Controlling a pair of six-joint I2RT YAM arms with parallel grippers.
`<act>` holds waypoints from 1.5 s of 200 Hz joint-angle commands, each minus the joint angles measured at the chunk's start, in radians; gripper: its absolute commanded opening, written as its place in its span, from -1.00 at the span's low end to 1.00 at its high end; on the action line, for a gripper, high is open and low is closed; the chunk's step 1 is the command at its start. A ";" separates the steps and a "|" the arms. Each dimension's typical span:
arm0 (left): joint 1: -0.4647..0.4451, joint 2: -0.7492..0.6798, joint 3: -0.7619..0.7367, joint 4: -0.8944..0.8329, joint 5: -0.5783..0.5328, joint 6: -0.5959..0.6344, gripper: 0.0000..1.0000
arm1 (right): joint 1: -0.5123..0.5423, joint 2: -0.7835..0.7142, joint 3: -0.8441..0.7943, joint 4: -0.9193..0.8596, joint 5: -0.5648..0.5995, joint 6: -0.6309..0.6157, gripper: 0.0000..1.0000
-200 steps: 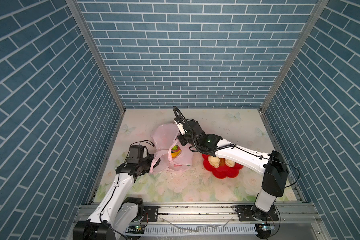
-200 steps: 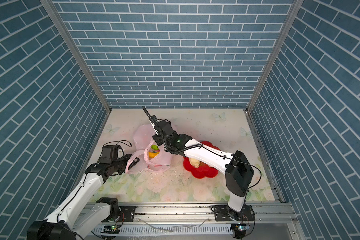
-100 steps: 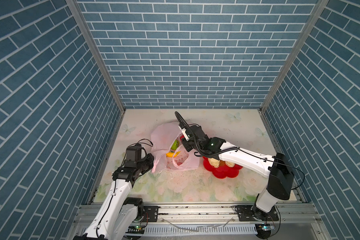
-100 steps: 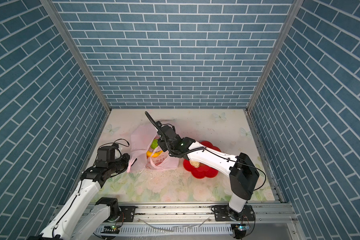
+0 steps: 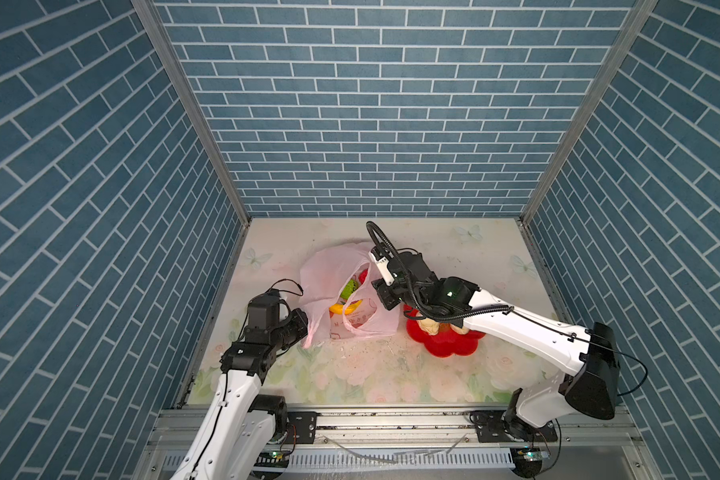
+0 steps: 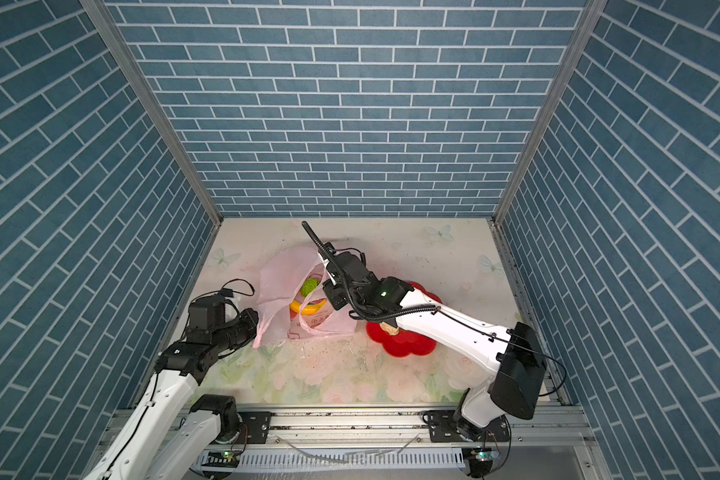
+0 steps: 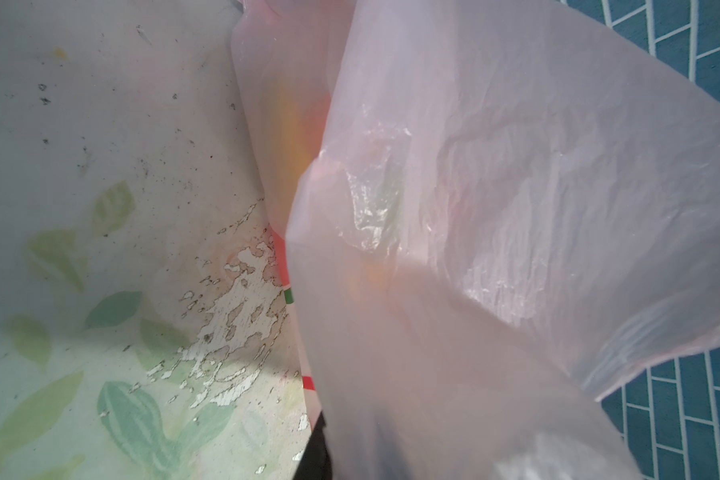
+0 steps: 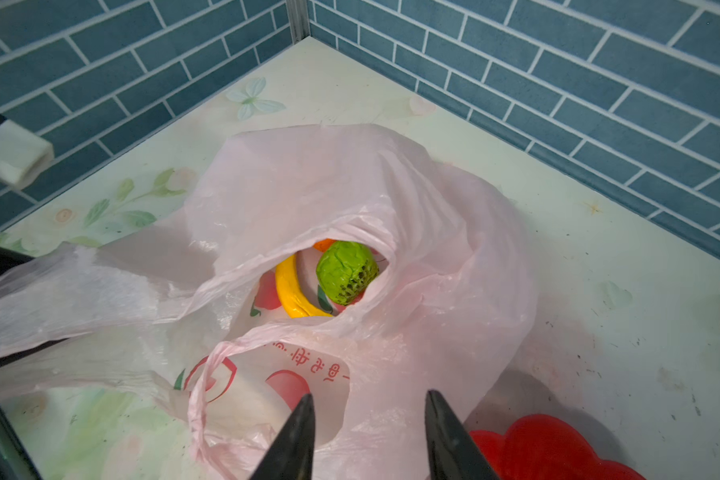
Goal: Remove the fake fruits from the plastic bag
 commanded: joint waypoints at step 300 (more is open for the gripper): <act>0.005 -0.050 -0.019 0.014 0.045 -0.050 -0.74 | -0.131 0.479 0.096 0.140 -0.234 0.022 -0.57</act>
